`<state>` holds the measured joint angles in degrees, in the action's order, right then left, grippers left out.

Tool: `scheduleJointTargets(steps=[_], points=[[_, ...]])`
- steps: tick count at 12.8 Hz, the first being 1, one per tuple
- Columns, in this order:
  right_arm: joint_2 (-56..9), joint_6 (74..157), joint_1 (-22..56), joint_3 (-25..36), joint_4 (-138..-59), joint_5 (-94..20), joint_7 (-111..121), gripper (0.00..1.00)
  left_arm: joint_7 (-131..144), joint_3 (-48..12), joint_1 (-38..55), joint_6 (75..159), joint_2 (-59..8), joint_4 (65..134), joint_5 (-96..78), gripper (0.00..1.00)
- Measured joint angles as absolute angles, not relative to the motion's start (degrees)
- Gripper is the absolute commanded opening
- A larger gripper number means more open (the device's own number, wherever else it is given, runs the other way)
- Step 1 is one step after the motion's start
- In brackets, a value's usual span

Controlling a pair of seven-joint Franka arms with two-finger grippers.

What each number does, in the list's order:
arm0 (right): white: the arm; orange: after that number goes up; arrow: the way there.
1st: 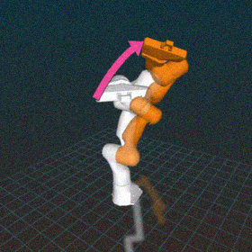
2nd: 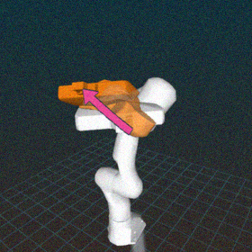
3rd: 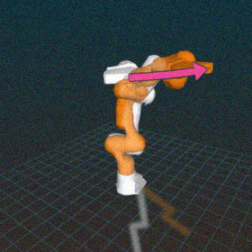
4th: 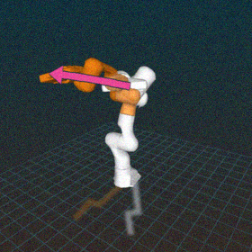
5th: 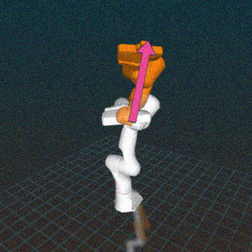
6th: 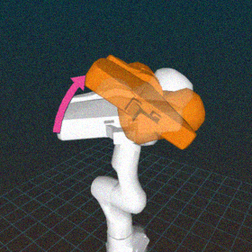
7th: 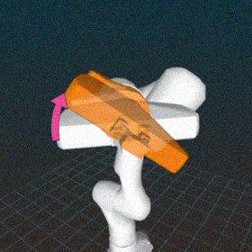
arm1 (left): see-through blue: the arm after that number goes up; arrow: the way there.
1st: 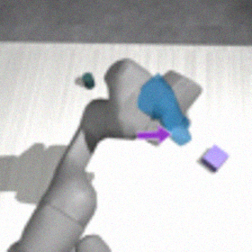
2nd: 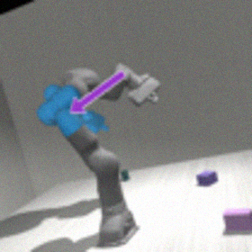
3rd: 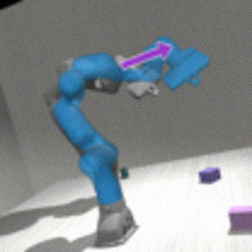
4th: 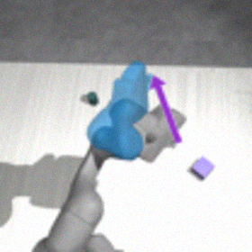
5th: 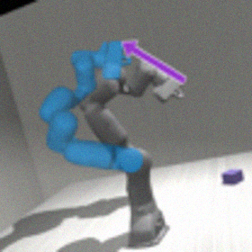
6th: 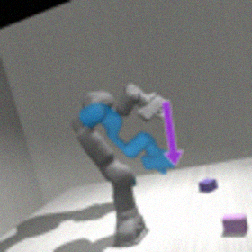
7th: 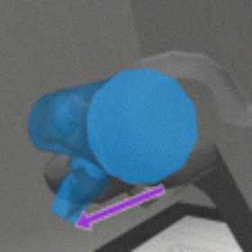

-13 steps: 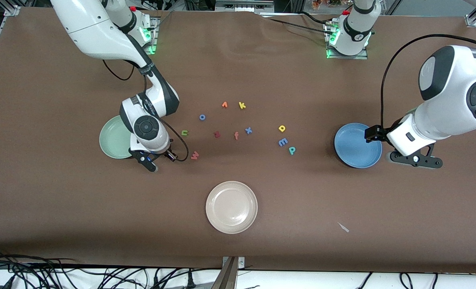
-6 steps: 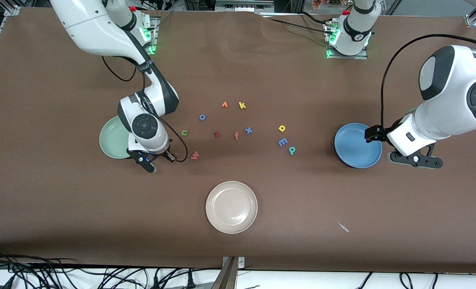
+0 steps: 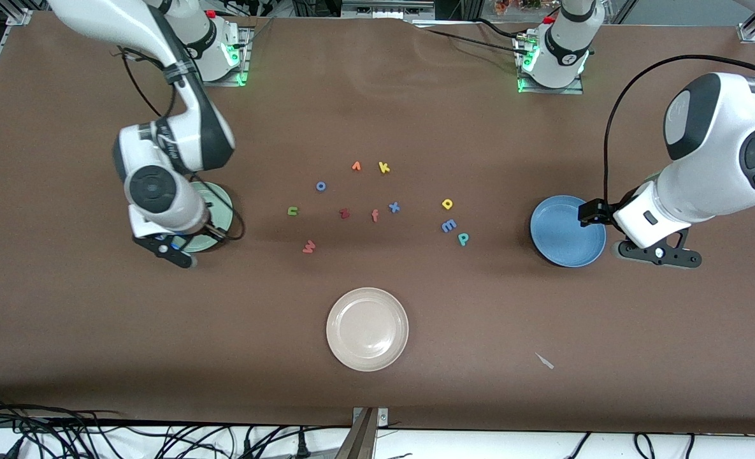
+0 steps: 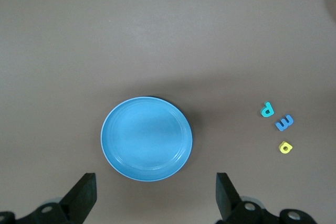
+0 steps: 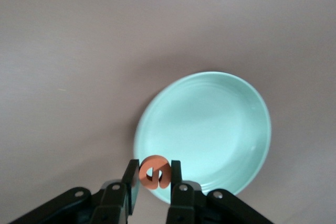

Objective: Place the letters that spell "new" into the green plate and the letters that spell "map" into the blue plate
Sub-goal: 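Drop the orange letter into the green plate while the left gripper reaches letters, then place the green letter in the green plate while the left gripper grasps teal letter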

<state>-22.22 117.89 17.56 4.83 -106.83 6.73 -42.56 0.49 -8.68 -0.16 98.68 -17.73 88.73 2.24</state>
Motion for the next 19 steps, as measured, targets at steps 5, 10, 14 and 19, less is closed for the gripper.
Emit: scheduleJointTargets(steps=[5, 10, 14, 19], points=[[-21.5, 137.8, 17.3, 9.0, -124.3, 4.1, -38.1, 1.00, 9.7, -9.0, 2.3, 98.7, -20.3, 88.9, 0.9, 1.00], [-19.2, 134.5, 17.6, 7.8, -123.8, -3.1, -40.6, 0.99, 19.7, -10.0, 4.3, 98.7, -24.6, 89.2, -5.7, 1.00], [-18.2, 134.0, 19.6, 1.2, -121.7, -3.3, -62.6, 0.91, 31.2, -10.8, 6.0, 102.8, -26.7, 92.9, -7.2, 1.00], [-21.1, 141.4, 25.2, -1.7, -121.4, -3.3, -86.9, 0.86, 49.1, -11.5, 9.9, 124.0, -27.5, 103.0, -8.2, 1.00]])
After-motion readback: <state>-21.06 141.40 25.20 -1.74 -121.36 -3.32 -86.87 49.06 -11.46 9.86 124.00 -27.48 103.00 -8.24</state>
